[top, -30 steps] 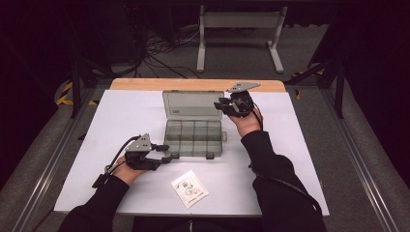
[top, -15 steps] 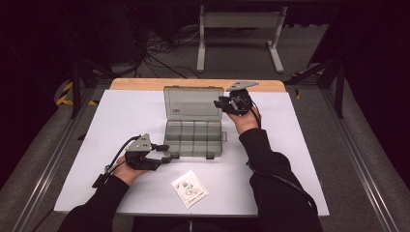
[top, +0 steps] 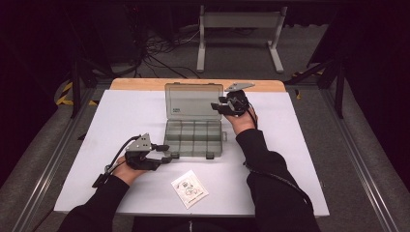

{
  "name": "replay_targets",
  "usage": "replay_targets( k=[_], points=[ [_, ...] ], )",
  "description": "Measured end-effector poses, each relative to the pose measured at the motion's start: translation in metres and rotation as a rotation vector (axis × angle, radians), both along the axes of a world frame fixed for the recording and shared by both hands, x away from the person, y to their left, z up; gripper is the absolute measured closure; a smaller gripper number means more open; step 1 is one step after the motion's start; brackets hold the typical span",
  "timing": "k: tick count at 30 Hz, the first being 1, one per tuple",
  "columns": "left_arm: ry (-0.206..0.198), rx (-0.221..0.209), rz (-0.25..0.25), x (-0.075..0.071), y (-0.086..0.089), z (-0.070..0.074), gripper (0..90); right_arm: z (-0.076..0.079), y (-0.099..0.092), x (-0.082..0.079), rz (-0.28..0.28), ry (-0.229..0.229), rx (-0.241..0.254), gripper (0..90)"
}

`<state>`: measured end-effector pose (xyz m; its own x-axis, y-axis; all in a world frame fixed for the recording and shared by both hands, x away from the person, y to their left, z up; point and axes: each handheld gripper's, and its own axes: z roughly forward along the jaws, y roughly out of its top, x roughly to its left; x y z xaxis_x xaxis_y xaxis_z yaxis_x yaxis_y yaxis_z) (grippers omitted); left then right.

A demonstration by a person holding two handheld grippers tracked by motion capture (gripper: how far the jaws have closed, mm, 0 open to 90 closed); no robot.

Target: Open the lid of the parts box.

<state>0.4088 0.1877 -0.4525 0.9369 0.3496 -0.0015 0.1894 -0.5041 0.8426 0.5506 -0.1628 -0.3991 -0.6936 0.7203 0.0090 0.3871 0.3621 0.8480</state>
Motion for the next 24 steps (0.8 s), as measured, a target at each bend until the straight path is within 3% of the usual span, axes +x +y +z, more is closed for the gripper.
replay_targets(
  k=[11,24],
  points=[
    [0.0,0.0,0.0,0.0,0.0,0.0,50.9,-0.01,0.005,0.008,-0.005,0.015,-0.003,35.0],
    [0.002,-0.001,0.0,0.0,0.0,0.0,50.8,-0.02,0.01,0.016,-0.015,0.054,-0.007,25.5]
  ],
)
